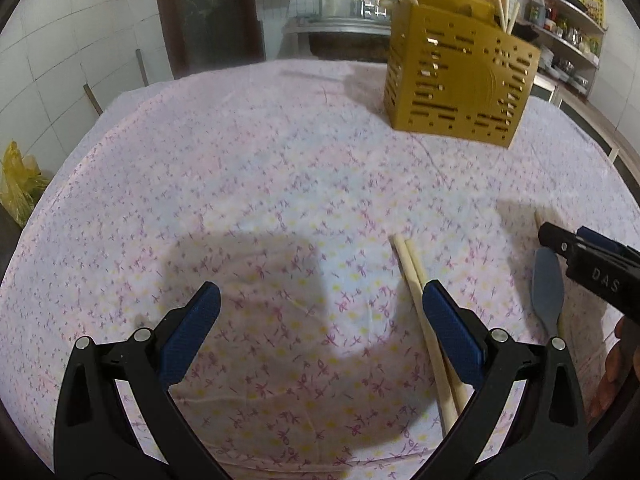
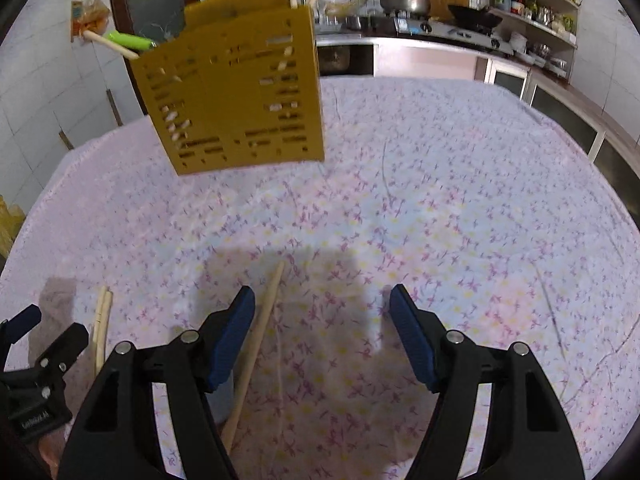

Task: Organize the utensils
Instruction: 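Grasp a wooden chopstick with the left tool while the right tool grasps another chopstick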

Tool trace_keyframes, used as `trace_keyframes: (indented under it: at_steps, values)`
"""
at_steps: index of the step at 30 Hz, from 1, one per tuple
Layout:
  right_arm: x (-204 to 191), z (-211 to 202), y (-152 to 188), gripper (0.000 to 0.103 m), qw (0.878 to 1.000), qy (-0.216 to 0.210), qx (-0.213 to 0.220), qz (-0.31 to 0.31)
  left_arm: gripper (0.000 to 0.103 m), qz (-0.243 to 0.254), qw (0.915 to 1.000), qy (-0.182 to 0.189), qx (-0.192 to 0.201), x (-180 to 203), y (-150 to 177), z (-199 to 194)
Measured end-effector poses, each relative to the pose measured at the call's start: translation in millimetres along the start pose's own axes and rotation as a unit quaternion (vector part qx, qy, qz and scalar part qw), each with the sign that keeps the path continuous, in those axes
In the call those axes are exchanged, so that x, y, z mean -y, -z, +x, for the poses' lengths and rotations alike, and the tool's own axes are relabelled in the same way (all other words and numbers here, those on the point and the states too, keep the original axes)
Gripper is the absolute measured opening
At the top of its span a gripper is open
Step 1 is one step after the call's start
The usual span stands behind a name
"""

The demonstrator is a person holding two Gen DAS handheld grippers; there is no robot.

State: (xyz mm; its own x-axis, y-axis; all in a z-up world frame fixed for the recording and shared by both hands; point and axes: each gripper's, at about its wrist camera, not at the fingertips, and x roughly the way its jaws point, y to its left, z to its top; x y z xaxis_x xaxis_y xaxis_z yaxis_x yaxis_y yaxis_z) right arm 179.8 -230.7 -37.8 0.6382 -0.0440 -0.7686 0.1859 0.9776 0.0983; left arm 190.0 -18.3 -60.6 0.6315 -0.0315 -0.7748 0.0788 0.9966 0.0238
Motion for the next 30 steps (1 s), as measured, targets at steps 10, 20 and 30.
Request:
trace_keyframes:
  at_steps: [10, 20, 30]
  values:
    - [-2.8, -14.0, 12.3, 0.024, 0.999, -0.02, -0.004, -0.029, 0.098, 0.013, 0.9999, -0.007, 0.001, 4.6, 5.9, -3.0]
    - [17.3, -21.5, 15.4, 0.022, 0.999, -0.032, -0.01, -0.005, 0.098, 0.024, 0.9995, -0.003, -0.019, 16.2, 11.3, -0.7]
    - [7.6, -15.8, 14.4, 0.02, 0.999, -0.008, -0.024, 0.024, 0.06, 0.022, 0.9985, 0.028, -0.043, 29.3, -3.1, 5.5]
